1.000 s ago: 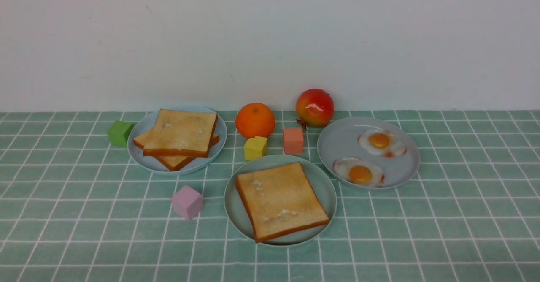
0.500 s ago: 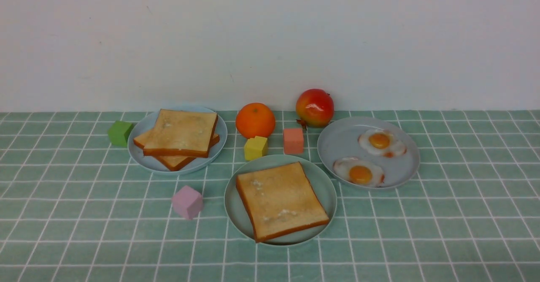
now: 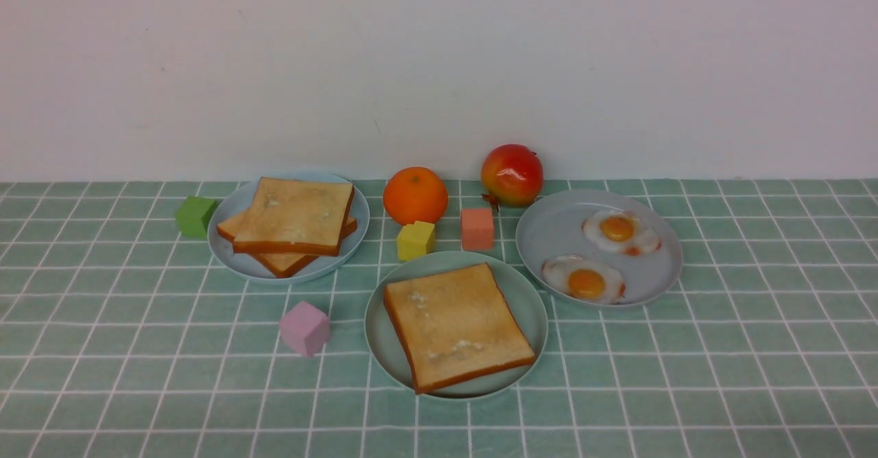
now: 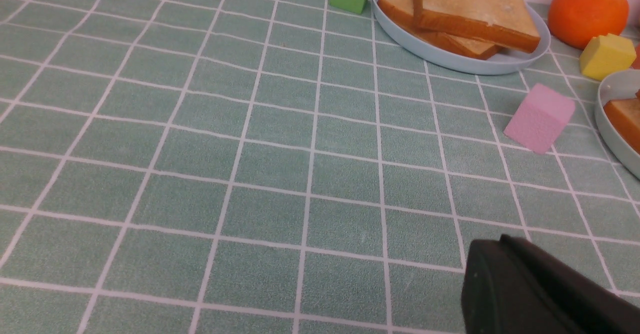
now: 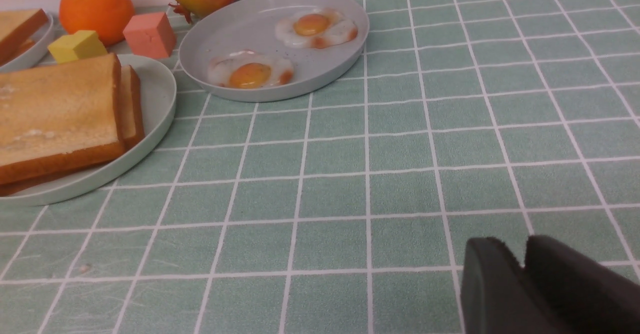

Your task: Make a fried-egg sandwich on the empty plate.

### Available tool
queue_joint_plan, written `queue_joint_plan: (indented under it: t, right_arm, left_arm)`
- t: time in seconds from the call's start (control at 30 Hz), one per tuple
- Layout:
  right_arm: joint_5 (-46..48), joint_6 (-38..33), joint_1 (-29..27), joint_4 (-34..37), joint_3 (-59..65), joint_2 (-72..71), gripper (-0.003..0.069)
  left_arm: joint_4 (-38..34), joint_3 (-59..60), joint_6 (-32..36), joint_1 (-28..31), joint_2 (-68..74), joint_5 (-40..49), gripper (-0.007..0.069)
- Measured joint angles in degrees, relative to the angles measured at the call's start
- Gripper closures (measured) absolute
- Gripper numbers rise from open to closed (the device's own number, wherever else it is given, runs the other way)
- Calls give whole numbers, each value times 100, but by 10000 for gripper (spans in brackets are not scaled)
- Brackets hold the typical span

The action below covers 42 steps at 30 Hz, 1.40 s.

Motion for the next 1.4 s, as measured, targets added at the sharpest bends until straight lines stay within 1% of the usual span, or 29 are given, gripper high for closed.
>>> queue_joint_plan:
  t: [0.53, 1.4]
  right_arm:
    - [0, 0, 0, 0, 0, 0, 519]
    - [0, 0, 0, 0, 5, 0, 509]
  left_arm:
    - [12, 0, 0, 0, 0, 0, 627]
    - [20, 0, 0, 0, 0, 0, 610]
